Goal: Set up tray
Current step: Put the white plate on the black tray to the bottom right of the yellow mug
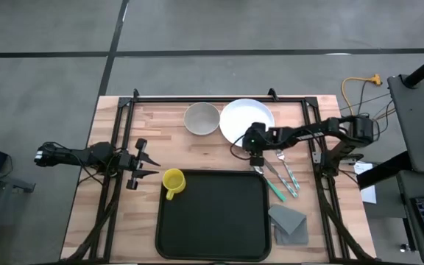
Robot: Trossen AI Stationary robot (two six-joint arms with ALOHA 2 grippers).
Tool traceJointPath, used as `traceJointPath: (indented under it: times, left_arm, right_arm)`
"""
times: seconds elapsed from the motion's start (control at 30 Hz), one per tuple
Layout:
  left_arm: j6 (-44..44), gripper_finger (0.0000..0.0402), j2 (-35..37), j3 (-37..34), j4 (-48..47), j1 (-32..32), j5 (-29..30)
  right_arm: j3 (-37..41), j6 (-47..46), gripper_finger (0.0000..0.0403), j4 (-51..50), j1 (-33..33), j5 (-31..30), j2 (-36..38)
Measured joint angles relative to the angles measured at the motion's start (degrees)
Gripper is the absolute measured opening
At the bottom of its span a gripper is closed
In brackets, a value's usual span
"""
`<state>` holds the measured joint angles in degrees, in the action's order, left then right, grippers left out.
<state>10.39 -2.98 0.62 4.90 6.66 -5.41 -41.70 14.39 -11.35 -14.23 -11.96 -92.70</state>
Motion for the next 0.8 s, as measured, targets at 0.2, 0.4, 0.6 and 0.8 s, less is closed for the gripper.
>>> traceJointPath:
  times: [0.2,0.4,0.6,0.8]
  left_arm:
    - [0.00,0.0094,0.00,0.00,0.01,0.02,0.00]
    - [0.00,0.0094,0.00,0.00,0.01,0.02,0.00]
    - [0.00,0.0094,0.00,0.00,0.00,0.01,-0.01]
    - [0.00,0.0094,0.00,0.00,0.00,0.00,-0.02]
  right_arm:
    - [-0.32,0.61,0.0096,-0.62,-0.16,0.18,0.00]
    - [-0.32,2.10,0.0016,-3.34,-0.14,-0.01,0.86]
    - [-0.32,1.27,0.0010,-3.87,-0.12,-2.41,1.93]
    - [-0.32,-1.81,0.0008,-6.16,-0.23,-7.94,4.87]
